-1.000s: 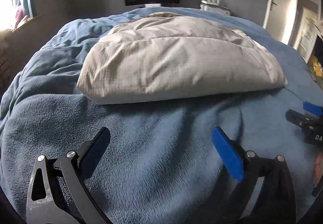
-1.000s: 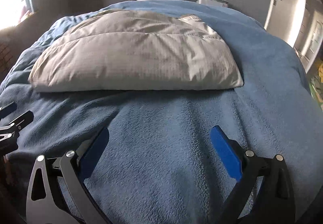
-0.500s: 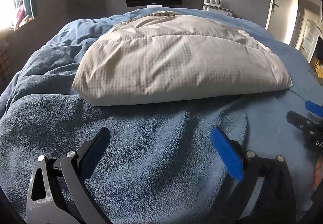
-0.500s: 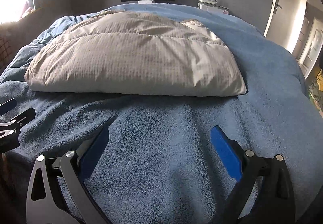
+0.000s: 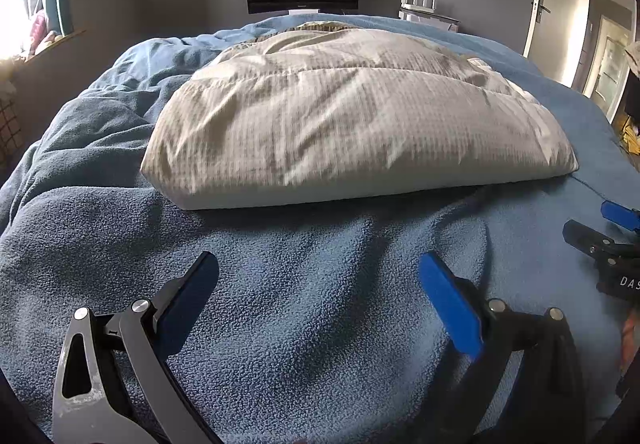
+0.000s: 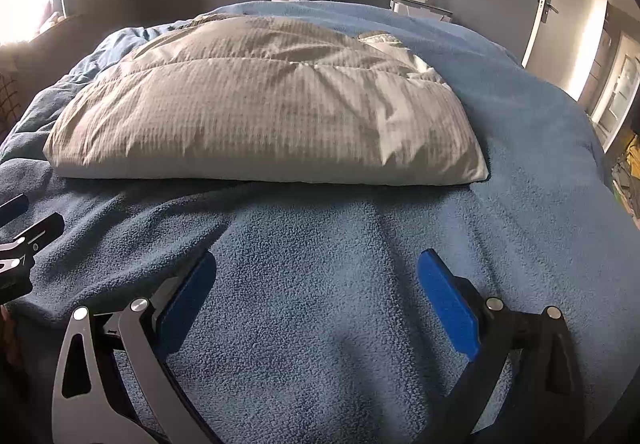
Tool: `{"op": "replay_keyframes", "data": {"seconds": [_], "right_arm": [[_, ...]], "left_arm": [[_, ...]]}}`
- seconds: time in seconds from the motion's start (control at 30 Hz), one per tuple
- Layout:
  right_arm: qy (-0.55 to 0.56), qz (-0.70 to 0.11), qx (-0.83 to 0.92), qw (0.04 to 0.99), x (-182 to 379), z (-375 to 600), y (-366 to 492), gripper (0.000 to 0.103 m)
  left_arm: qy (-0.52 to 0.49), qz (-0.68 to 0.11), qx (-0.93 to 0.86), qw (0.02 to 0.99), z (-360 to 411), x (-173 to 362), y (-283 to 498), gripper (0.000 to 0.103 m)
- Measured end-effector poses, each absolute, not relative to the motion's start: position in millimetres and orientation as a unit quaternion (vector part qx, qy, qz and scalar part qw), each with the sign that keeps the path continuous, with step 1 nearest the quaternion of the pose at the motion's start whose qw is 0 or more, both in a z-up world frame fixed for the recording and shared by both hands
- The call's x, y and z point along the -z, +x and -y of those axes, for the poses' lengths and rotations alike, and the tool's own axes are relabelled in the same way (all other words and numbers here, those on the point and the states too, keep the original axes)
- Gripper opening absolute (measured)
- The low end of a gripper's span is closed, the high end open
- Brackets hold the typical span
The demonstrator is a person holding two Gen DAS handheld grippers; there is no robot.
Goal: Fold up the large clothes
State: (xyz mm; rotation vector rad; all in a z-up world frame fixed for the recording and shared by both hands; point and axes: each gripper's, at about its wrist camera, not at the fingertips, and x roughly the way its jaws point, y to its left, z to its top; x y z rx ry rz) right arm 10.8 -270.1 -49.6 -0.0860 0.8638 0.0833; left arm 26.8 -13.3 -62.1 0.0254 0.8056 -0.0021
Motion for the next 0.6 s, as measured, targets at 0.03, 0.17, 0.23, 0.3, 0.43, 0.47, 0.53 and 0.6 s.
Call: {"op": "replay_keyframes", "data": {"seconds": [0.03, 0.17, 0.23, 0.3, 0.43, 0.47, 0.53, 0.6], "right_arm": [[-0.042, -0.419, -0.040, 0.906, 49.6, 270.3, 10.9, 0.096], [-0.042, -0.420, -0.040, 0.906, 49.9, 270.1, 10.8, 0.096], [-0.043, -0.419, -0.041, 0.906, 49.9, 270.0, 10.8, 0.096], [-0.045, -0.419, -0.041, 0.906, 50.1, 269.6, 10.9, 0.096], [-0.045, -0.419, -0.041, 0.906, 50.4, 268.9, 10.8, 0.096], [-0.044, -0.419, -0.041, 0.906, 50.8, 268.8, 10.9, 0.096], [-0.045, -0.420, -0.041, 0.906, 50.9, 268.8, 11.0, 0.096], [-0.046, -0.419, -0.041, 0.906, 50.6, 268.7, 10.8, 0.096]], "left_arm": [[0.012, -0.392, 0.001, 0.920, 13.4, 62.0, 26.7, 0.097], [0.012, -0.392, 0.001, 0.920, 12.9, 62.2, 26.7, 0.097], [0.013, -0.392, 0.001, 0.920, 13.2, 62.1, 26.7, 0.097], [0.013, -0.392, 0.001, 0.920, 12.9, 62.2, 26.7, 0.097], [0.012, -0.392, 0.000, 0.920, 13.2, 62.1, 26.8, 0.097], [0.012, -0.392, 0.001, 0.920, 13.1, 62.1, 26.9, 0.097], [0.013, -0.392, 0.000, 0.920, 13.7, 62.2, 27.0, 0.097], [0.013, -0.392, 0.001, 0.920, 14.0, 62.2, 27.1, 0.097]]}}
